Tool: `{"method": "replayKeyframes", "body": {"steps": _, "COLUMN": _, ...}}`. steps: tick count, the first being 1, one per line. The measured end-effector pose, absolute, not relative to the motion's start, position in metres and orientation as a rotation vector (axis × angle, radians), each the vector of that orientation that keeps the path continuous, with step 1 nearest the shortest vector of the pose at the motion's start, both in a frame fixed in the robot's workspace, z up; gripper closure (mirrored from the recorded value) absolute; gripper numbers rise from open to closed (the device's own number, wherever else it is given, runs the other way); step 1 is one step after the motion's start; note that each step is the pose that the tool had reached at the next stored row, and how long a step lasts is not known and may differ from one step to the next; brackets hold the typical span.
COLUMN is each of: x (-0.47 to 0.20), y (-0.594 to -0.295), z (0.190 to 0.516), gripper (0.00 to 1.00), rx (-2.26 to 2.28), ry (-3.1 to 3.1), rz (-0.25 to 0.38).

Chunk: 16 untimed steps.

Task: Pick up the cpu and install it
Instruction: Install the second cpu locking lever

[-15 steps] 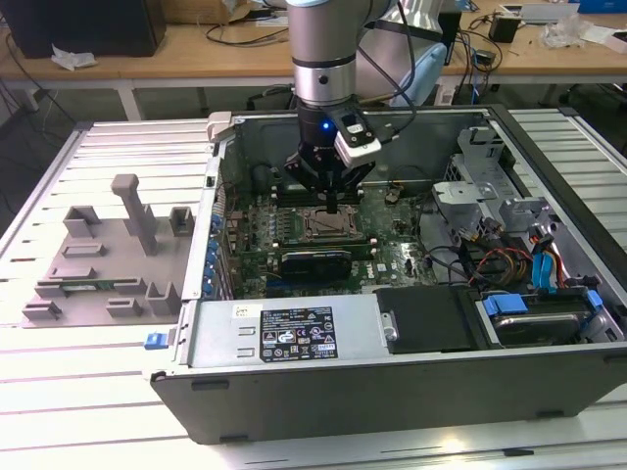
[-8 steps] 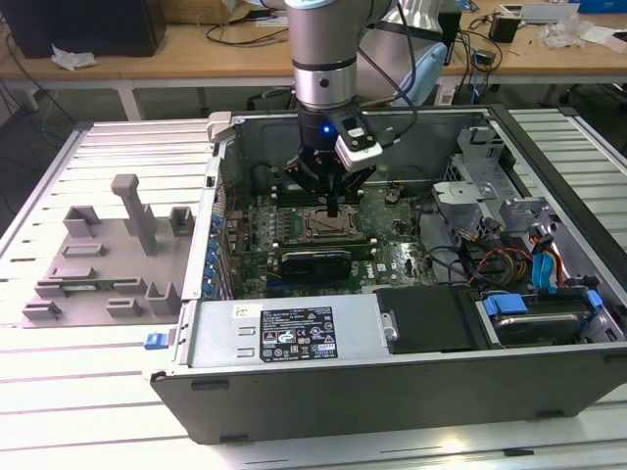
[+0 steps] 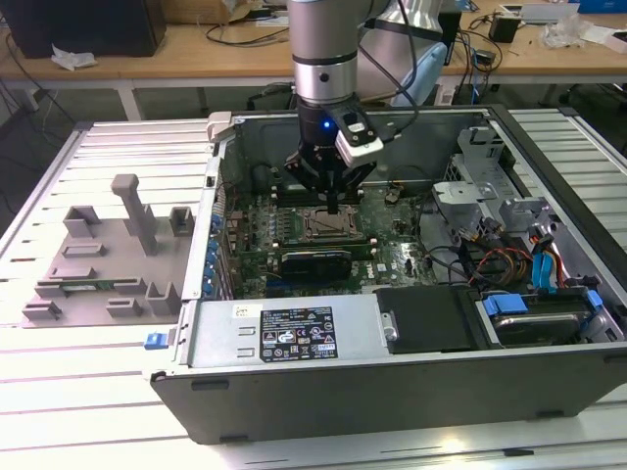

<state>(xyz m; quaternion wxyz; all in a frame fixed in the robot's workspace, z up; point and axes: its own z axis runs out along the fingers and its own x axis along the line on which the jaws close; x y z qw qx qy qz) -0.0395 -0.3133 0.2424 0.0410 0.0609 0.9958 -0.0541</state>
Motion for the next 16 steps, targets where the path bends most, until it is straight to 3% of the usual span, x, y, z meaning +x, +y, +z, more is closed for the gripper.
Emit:
{"method": "replayKeyframes", "body": {"steps": 9, "x": -0.040, "y": -0.318, "z": 0.246, "gripper": 0.89, "rx": 0.186, "ry": 3.049, "rz": -0.166}}
{"method": "replayKeyframes", "body": {"steps": 16, "x": -0.040, "y": -0.339, "z": 0.246, "gripper": 0.89, "rx": 0.186, "ry": 3.049, "rz": -0.166}}
